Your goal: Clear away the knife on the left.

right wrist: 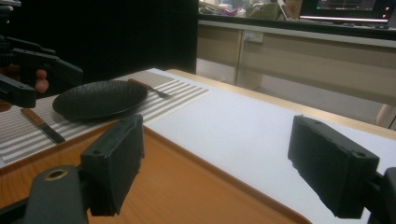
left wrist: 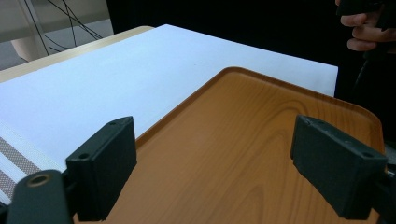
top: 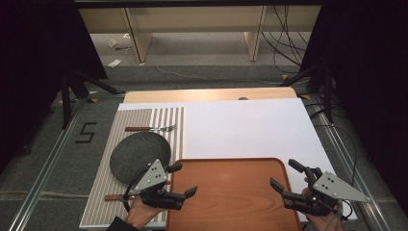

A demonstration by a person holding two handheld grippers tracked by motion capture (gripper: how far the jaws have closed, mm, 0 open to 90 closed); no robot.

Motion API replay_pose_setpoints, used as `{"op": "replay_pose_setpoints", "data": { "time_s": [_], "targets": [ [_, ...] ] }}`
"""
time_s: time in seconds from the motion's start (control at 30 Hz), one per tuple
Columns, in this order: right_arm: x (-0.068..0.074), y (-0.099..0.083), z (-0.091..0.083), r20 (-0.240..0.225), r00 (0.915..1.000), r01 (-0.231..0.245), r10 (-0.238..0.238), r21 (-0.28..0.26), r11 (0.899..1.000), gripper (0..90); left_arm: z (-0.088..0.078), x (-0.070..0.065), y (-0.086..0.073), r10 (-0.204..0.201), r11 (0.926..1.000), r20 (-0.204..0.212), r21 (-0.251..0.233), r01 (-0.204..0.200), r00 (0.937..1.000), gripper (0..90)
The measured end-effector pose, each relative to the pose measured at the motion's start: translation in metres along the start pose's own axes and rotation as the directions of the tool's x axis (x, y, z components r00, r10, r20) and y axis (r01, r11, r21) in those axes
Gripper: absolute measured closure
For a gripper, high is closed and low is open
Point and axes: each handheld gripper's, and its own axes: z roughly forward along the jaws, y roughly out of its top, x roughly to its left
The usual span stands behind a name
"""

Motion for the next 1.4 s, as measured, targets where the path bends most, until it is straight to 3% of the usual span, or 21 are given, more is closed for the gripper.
{"op": "replay_pose_setpoints", "data": {
  "time_s": [0.47, 0.6, 0.87, 1.03, 1.2, 1.4],
  "targets": [
    [0.0, 0.0, 0.0, -0.001, 1.0, 0.003, -0.003, -0.002, 1.0, 19.6, 0.001, 0.0, 0.001, 0.003, 0.9999, -0.001, 0.01, -0.003, 1.0, 14.2],
    [0.0, 0.0, 0.0, 0.0, 1.0, 0.003, -0.003, 0.0, 1.0, 19.5, -0.001, 0.002, 0.004, -0.011, 0.9999, 0.001, 0.006, 0.011, 0.9999, 14.2],
    [0.0, 0.0, 0.0, 0.002, 1.0, 0.002, -0.002, -0.001, 1.0, 19.6, -0.004, 0.003, 0.01, -0.002, 0.9999, 0.0, 0.017, 0.002, 1.0, 14.7],
    [0.0, 0.0, 0.0, -0.001, 1.0, -0.001, 0.001, -0.001, 1.0, 19.6, -0.004, 0.004, 0.011, 0.046, 0.9946, -0.005, 0.093, -0.046, 0.9989, 14.7],
    [0.0, -0.001, 0.0, 0.002, 1.0, -0.001, 0.001, -0.001, 1.0, 19.6, -0.009, 0.007, 0.012, 0.053, 0.9894, 0.009, 0.135, -0.054, 0.9985, 14.9],
    [0.0, -0.001, 0.0, 0.002, 1.0, -0.006, 0.006, -0.001, 1.0, 19.6, -0.016, 0.013, 0.013, 0.085, 0.9743, 0.021, 0.208, -0.087, 0.9962, 15.2]
  ]
}}
